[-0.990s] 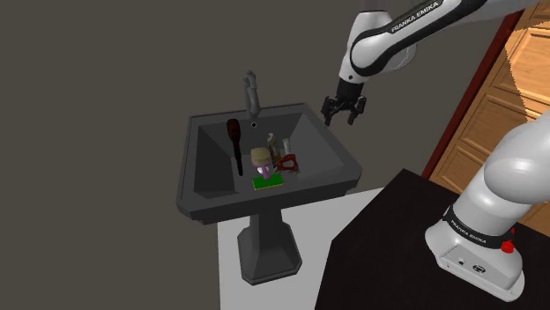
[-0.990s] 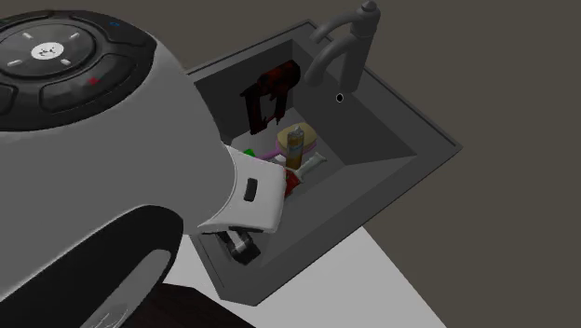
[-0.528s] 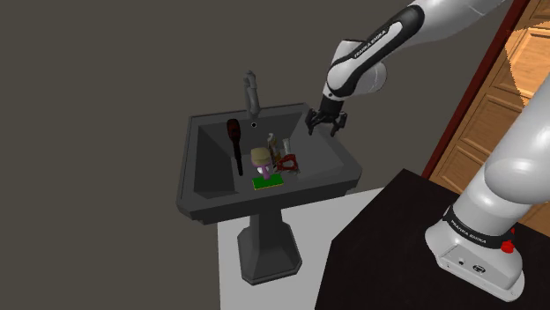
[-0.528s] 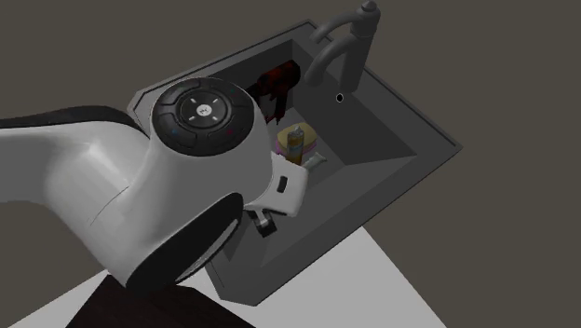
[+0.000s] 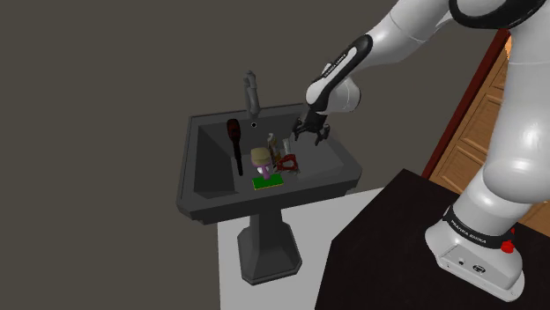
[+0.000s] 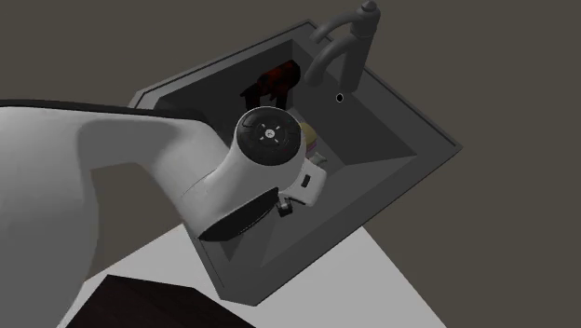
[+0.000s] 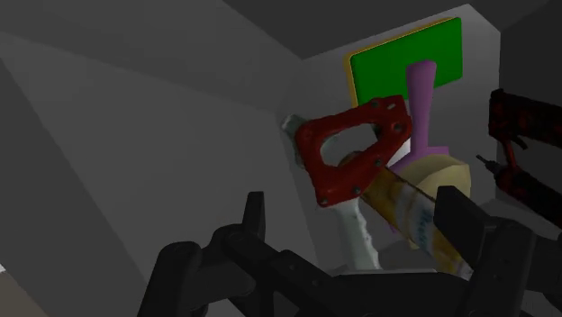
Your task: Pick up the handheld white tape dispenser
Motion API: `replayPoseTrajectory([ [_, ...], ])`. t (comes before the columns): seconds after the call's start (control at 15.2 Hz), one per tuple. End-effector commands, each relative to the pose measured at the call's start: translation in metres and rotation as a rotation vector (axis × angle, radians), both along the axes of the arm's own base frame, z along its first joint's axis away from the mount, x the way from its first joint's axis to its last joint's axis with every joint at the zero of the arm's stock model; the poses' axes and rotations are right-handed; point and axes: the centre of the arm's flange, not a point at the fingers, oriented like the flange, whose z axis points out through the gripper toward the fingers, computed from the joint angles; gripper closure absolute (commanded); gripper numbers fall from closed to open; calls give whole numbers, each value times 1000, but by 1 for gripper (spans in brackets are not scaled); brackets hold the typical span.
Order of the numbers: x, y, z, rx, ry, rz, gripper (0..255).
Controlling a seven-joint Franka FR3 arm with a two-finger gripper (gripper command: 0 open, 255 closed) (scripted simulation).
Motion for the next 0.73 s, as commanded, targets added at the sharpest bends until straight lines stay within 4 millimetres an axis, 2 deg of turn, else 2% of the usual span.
replayPoseTrajectory([
  [0.0,16,-3,-19,18,-13,-41,0],
  [0.53,83,-16,-93,89,-63,-196,0],
  [0.66,88,-18,-104,95,-67,-209,0],
])
